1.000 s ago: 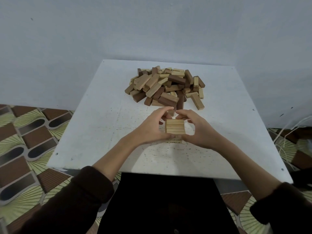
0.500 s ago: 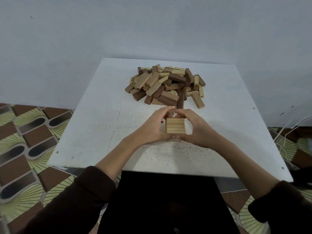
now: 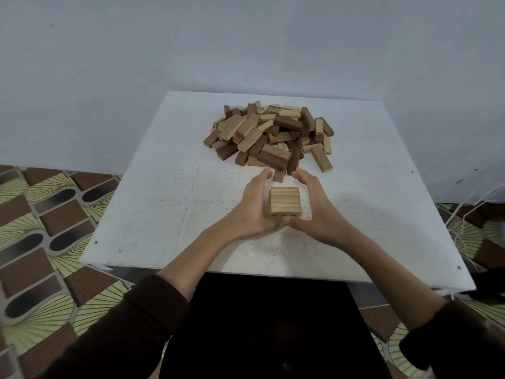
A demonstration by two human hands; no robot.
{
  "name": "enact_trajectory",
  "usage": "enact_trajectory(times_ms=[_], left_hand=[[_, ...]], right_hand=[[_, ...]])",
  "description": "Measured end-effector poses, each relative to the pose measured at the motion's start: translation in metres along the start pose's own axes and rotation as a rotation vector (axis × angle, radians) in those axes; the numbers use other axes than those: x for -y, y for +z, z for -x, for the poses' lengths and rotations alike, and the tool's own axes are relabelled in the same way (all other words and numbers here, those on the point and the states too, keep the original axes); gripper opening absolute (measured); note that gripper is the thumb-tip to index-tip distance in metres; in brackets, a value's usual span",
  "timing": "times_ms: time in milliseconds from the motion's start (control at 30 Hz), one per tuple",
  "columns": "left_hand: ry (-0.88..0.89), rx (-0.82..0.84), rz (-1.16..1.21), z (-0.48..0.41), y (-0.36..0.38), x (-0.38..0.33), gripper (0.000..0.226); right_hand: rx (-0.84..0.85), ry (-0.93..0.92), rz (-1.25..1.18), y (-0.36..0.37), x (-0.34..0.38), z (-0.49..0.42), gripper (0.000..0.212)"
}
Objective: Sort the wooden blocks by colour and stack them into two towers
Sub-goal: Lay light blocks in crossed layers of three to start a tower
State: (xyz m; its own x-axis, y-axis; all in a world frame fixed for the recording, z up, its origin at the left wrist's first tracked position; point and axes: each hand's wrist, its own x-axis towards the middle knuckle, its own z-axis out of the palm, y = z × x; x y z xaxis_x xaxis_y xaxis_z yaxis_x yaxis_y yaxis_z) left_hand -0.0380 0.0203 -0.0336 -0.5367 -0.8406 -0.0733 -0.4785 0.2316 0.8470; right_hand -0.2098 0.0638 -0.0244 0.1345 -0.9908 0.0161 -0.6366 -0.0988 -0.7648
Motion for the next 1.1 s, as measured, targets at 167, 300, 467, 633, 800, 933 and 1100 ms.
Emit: enact_trajectory(times_ms=[167,300,467,633,800,933,1100], left_hand=[[-0.063,0.001,0.094,0.012,0.016,0.002,0.104],[-0.082,-0.008,0.118,0.016,0.021,0.001,0.104],[-0.035,-0.063,0.008,0.013,0.027,0.007,0.101],[-0.003,-0.069,-0.029,0.013,0.029,0.009,0.101],[0.012,-0.058,-0.063,0.012,0.028,0.007,0.099],[0.014,-0.055,-0.055,0.013,0.028,0.007,0.098],[0.011,-0.053,-0.060,0.014,0.027,0.005,0.098]], right_hand=[[-0.119,0.074,-0.118,0.030,-0.001,0.014,0.094],[-0.165,0.091,-0.134,0.040,-0.002,0.017,0.092],[-0.172,0.091,-0.115,0.043,-0.003,0.017,0.090],[-0.166,0.094,-0.090,0.044,-0.004,0.016,0.089],[-0.155,0.096,-0.074,0.045,-0.005,0.016,0.090],[-0.154,0.091,-0.060,0.045,-0.005,0.015,0.089],[-0.146,0.088,-0.060,0.046,-0.006,0.015,0.089]])
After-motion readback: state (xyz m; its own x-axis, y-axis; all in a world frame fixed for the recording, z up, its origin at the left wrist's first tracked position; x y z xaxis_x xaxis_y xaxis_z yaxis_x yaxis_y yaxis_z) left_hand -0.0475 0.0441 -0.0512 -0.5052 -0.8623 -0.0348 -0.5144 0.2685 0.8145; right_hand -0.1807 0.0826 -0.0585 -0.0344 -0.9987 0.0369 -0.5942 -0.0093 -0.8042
